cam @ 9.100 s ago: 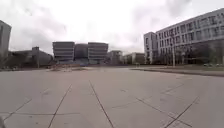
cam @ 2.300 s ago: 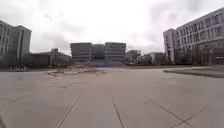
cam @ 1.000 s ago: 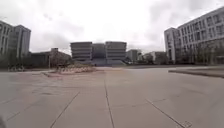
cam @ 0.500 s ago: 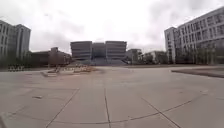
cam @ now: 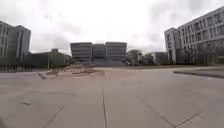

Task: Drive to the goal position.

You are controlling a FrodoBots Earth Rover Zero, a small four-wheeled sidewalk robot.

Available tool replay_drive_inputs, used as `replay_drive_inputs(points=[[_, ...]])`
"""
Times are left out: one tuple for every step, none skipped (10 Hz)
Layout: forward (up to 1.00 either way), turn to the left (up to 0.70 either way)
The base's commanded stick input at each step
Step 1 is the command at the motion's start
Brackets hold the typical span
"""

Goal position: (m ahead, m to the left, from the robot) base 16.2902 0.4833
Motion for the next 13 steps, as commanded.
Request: replay_drive_inputs(points=[[0.7, 0.02], [0.7, 0.02], [0.7, 0.02], [0.7, 0.02], [0.7, 0.02], [0.7, 0.02], [0.7, 0.02], [0.7, 0.02], [0.7, 0.02], [0.7, 0.02], [0.7, 0.02], [0.7, 0.02], [0.7, 0.02]])
